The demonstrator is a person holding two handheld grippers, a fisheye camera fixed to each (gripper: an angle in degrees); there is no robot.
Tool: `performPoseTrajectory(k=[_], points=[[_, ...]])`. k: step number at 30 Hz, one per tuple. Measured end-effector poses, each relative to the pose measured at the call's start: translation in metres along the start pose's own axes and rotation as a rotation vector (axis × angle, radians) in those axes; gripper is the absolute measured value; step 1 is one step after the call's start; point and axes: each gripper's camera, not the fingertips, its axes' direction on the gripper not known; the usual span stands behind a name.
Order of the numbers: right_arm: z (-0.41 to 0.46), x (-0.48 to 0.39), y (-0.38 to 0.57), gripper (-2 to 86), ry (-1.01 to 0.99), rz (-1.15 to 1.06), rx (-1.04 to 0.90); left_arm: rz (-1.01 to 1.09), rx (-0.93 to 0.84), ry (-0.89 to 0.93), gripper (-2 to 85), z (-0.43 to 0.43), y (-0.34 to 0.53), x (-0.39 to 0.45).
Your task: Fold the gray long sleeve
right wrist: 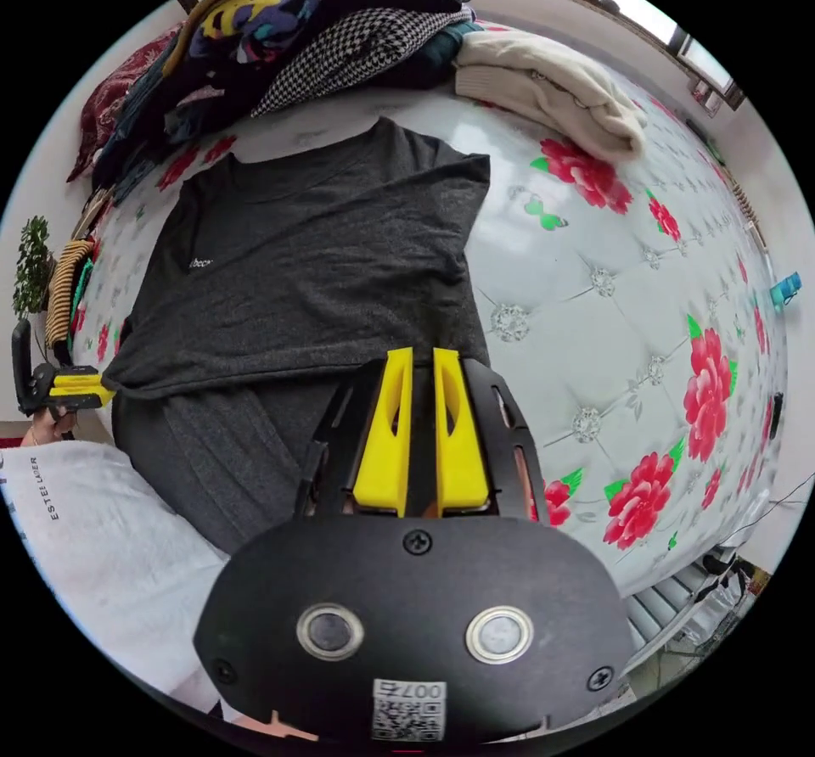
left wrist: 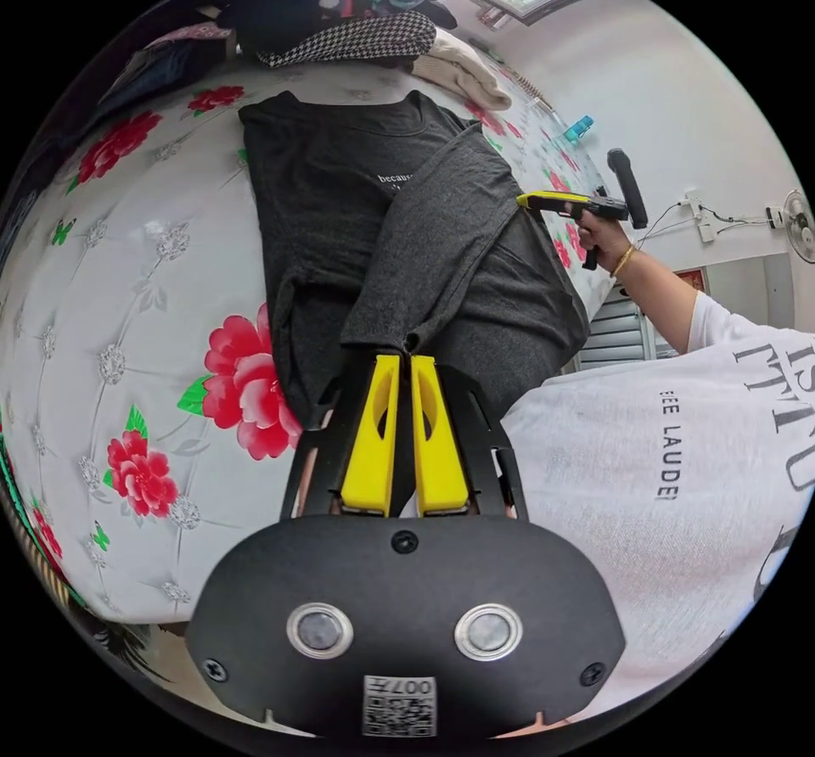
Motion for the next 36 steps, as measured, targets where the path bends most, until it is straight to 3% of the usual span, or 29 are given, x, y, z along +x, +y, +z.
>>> performPoseTrajectory(k=[1, 7, 12, 17, 21, 23, 25, 28, 36], points=[[-0.012, 0.005, 0.010, 0.5, -0.004, -0.004, 0.091, 0.013, -0.013, -0.024, -0.3, 0.008, -0.001, 0.007], [-0.061, 0.003, 0.032, 0.8, -0.040, 0.101, 0.134, 0.056, -0.119, -0.150, -0.1, 0.048, 0.005, 0.040], [-0.121, -0.101, 0.053, 2.4, -0.270, -0.215, 0.252, 0.018, -0.083, -0.148, 0.3, 0.042, 0.018, 0.055], [-0.123, -0.257, 0.078, 3.9, -0.426, -0.617, 0.171, 0.043, -0.031, -0.180, 0.3, 0.035, 0.008, 0.078], [-0.108, -0.321, 0.084, 4.9, -0.455, -0.712, 0.088, 0.154, -0.005, -0.215, 0.0, 0.046, -0.017, 0.125], [-0.076, -0.343, 0.090, 5.5, -0.375, -0.743, -0.084, 0.200, -0.038, -0.255, -0.3, 0.066, -0.025, 0.141], [-0.092, -0.334, 0.098, 5.9, -0.398, -0.706, 0.008, 0.227, -0.070, -0.277, -0.6, 0.087, -0.028, 0.153], [-0.113, -0.308, 0.107, 6.6, -0.430, -0.636, -0.036, 0.241, -0.084, -0.310, -0.7, 0.082, -0.024, 0.173], [-0.176, -0.167, 0.195, 7.7, -0.393, -0.202, 0.135, 0.248, -0.021, -0.367, -0.9, 0.052, 0.016, 0.212]])
